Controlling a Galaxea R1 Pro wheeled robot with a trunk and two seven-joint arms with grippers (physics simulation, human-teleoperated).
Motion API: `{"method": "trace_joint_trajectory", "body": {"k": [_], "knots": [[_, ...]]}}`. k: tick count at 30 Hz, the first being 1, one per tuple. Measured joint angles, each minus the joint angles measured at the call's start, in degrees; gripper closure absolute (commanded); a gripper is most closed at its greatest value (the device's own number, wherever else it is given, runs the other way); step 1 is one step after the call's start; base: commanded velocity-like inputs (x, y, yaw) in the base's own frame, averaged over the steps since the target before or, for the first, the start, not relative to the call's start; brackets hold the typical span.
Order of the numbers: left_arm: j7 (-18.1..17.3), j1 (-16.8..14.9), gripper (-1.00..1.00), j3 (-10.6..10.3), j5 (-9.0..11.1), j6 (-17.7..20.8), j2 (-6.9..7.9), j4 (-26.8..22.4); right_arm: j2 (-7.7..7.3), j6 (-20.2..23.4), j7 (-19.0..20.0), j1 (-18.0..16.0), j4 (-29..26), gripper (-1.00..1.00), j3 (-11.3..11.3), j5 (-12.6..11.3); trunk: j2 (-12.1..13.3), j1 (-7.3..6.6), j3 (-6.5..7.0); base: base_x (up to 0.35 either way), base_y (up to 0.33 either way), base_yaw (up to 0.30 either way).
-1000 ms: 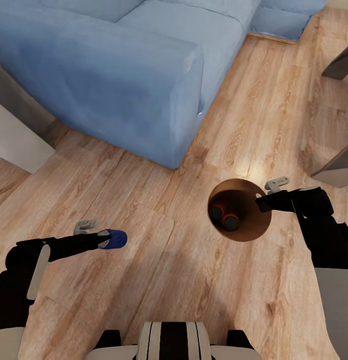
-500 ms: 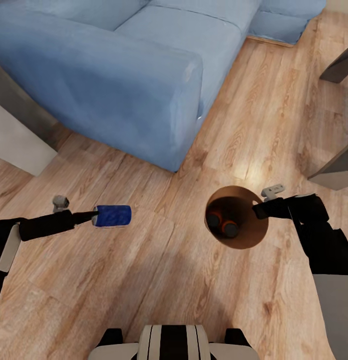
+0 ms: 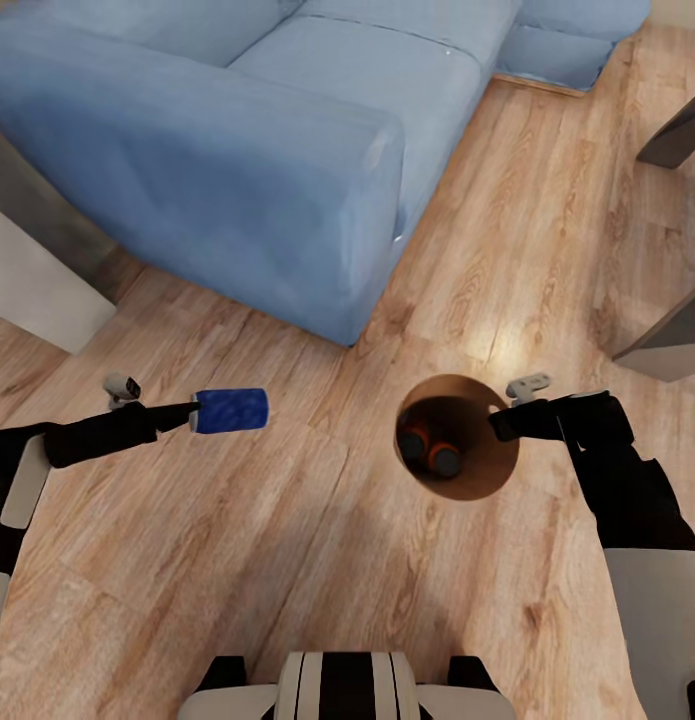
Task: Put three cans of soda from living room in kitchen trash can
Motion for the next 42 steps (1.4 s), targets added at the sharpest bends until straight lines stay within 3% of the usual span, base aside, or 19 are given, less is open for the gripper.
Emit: {"method": "trace_joint_trajectory", "body": {"k": [5,9,12,17,21,26,29,31,34,38,42], "knots": [[1.24,-0.01,1.00,-1.08,0.01,0.00,-2.70,-0.31,0.58,-0.08,-0.07,0.01,0.02,1.00,0.03,0.26,2.01,-1.10,0.90,0.000,0.000,0.000],[1.51,0.02,1.00,-5.73,-0.07,0.00,-3.61,-0.27,1.05,-0.01,-0.03,0.04,0.16,1.00,-0.06,0.08,3.61,-1.98,1.62,0.000,0.000,0.000],[1.56,0.02,1.00,-7.05,0.04,0.00,-3.75,-0.33,1.19,-0.01,-0.05,0.05,0.36,1.00,0.01,0.12,4.81,-2.64,2.15,0.000,0.000,0.000],[0.91,0.02,1.00,-7.45,1.88,0.00,-3.76,-2.33,1.22,-0.03,-0.08,0.01,2.01,1.00,1.41,0.26,6.82,-3.74,3.05,0.000,0.000,0.000],[0.69,-0.03,1.00,-7.57,6.04,0.00,-3.87,-5.65,1.23,0.08,-0.29,0.02,3.57,1.00,2.28,0.27,8.42,-4.61,3.77,0.000,0.000,0.000],[0.94,-0.06,1.00,-7.55,6.97,0.00,-4.36,-8.37,1.35,-0.05,-0.47,0.03,5.41,1.00,2.90,0.53,10.43,-5.71,4.67,0.000,0.000,0.000],[3.86,-0.06,1.00,-8.54,6.73,0.00,-7.09,-9.10,2.33,-0.11,-0.54,0.04,6.01,1.00,3.09,0.52,11.63,-6.37,5.21,0.000,0.000,0.000],[7.48,-0.06,1.00,-11.37,6.65,0.00,-9.46,-9.25,2.97,0.19,-1.49,0.04,6.15,1.00,3.18,-0.45,12.43,-6.81,5.56,0.000,0.000,0.000],[11.74,0.00,1.00,-15.47,6.73,-0.01,-12.10,-9.35,4.86,-0.20,-4.33,0.02,6.55,1.00,3.13,0.90,13.64,-7.47,6.10,0.000,0.000,0.000],[13.54,0.22,1.00,-16.77,6.81,-0.01,-12.90,-9.56,6.07,0.12,-6.49,-0.01,7.09,1.00,3.50,-0.07,14.85,-8.13,6.65,0.000,0.000,0.000],[13.89,0.27,1.00,-17.05,7.05,0.00,-13.22,-10.10,6.33,-0.03,-7.22,-0.02,7.76,1.00,4.76,0.52,14.85,-8.13,6.65,0.000,0.000,0.000]]}}
